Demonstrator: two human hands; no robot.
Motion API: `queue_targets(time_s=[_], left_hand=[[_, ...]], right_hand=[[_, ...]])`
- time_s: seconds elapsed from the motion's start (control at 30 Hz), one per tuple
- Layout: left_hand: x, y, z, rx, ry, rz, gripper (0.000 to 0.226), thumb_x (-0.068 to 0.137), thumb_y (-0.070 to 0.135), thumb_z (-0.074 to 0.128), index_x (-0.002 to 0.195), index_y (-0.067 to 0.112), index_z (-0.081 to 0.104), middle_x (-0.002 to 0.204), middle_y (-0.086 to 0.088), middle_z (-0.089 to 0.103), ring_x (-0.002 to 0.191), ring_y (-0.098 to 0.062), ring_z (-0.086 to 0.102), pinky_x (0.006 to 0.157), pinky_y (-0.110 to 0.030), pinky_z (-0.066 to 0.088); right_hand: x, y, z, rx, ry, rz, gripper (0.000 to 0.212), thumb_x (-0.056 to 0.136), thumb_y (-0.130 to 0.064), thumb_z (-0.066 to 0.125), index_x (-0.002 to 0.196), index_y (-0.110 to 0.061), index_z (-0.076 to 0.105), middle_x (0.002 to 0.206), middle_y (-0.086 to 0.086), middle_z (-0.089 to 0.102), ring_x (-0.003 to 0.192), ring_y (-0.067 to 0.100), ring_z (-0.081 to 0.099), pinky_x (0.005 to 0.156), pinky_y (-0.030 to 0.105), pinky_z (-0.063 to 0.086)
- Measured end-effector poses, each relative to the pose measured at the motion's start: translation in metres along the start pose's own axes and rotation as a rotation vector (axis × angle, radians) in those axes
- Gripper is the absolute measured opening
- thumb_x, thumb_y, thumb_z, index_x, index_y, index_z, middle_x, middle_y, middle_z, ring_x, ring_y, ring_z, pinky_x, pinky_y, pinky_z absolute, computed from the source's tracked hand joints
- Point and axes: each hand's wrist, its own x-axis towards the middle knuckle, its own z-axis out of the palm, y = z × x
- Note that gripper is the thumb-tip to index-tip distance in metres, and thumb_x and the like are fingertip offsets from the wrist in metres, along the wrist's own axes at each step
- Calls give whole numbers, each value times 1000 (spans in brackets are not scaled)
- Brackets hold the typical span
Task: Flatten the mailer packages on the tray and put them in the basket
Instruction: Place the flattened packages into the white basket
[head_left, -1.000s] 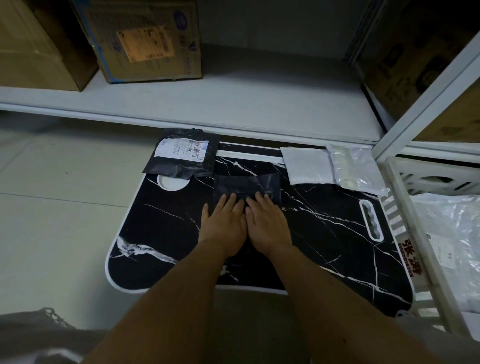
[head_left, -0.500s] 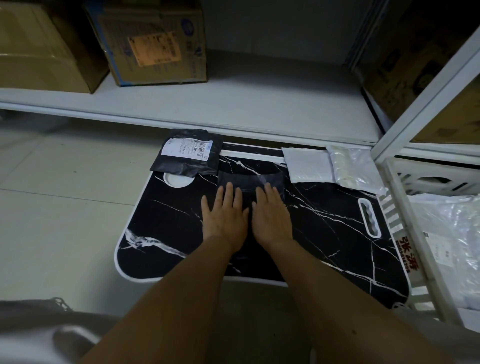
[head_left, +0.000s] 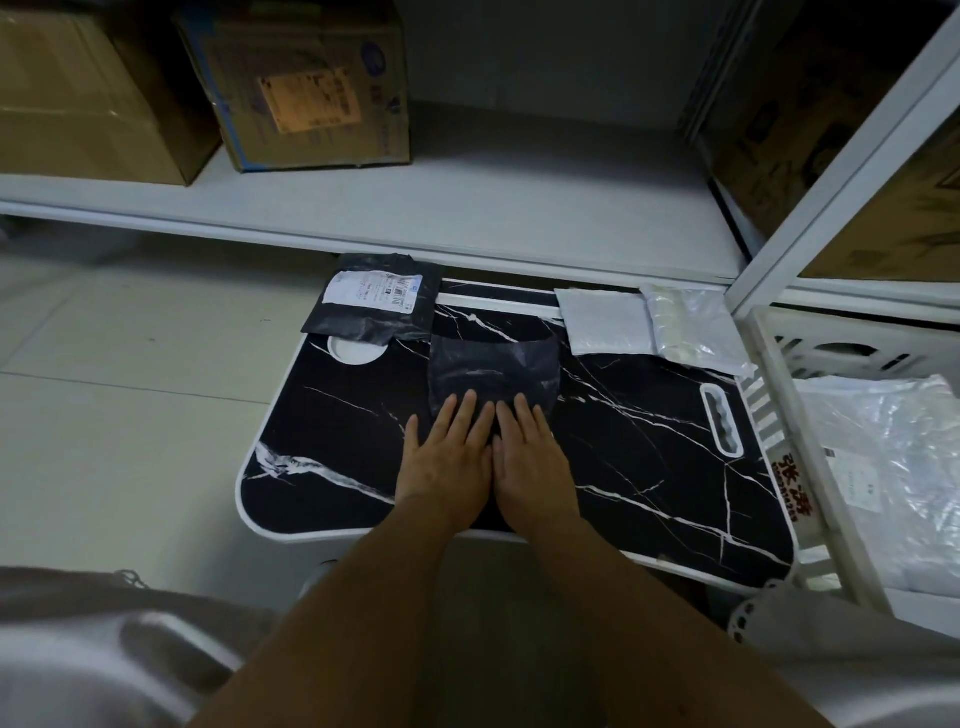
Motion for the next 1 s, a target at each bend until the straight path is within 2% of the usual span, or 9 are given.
queue_targets(time_s=[0.13,0.2,0.27,0.37,0.47,0.6,0.73,0.87,1.0], left_hand=[[3,-1,-1,1,-53,-1,69,101,40,27,149,24,-19,156,-2,-28,144,-21,-22,116,-57,3],[4,-2,0,-6,-67,-11,70,101,40,28,148,24,-21,155,-2,-29,144,-21,-22,116,-57,3],[3,-1,1,0,-71,-16,68,101,39,25,148,23,-22,155,-3,-30,144,-22,-22,117,-57,3],[2,-3,-1,31,-67,3,62,102,40,16,148,20,-21,156,-5,-28,145,-21,-22,118,-54,2],[-5,-13,-8,127,-63,73,63,101,47,9,148,18,-21,156,-7,-26,145,-21,-22,118,-51,-2],[-10,-24,-14,256,-110,134,81,95,63,17,148,16,-22,156,-8,-25,145,-21,-21,118,-51,-4],[-11,-18,-15,263,-140,106,81,96,60,22,148,16,-22,156,-9,-26,145,-21,-20,118,-52,-3],[-10,-15,-14,248,-159,79,80,97,59,23,148,17,-22,155,-8,-27,145,-21,-19,118,-53,1],[-6,-17,-13,156,-219,50,81,97,56,30,147,22,-24,154,-4,-31,146,-21,-17,117,-55,2]], right_hand=[[-5,-5,-13,4,-11,-18,58,100,-32,9,152,-9,20,160,11,15,150,23,2,122,41,8],[-5,-6,-14,15,3,-14,53,103,-29,19,152,-10,17,161,10,13,150,23,1,122,40,7],[-7,-8,-13,47,8,21,53,104,-30,21,153,-12,15,161,11,10,150,22,2,122,39,9],[-9,-12,-17,67,-19,76,54,103,-33,17,154,-16,12,162,9,3,150,25,3,121,42,13],[-11,-16,-30,-4,-56,70,56,104,-31,30,154,-19,7,162,7,-2,149,25,-7,120,46,3],[-29,-18,-32,-51,-68,-66,72,100,-34,45,155,-15,3,163,8,-2,149,24,-8,120,42,1],[-41,-8,-27,-60,-61,-88,63,103,-44,28,155,-23,-1,163,1,-5,149,19,-9,120,44,2],[-38,-2,-18,-86,-91,-76,63,102,-49,20,154,-26,-7,162,-1,-11,149,27,-11,121,48,5],[-33,-1,-6,-104,-115,-71,77,83,-60,-11,153,-26,-10,162,4,-13,149,31,-10,119,51,9]])
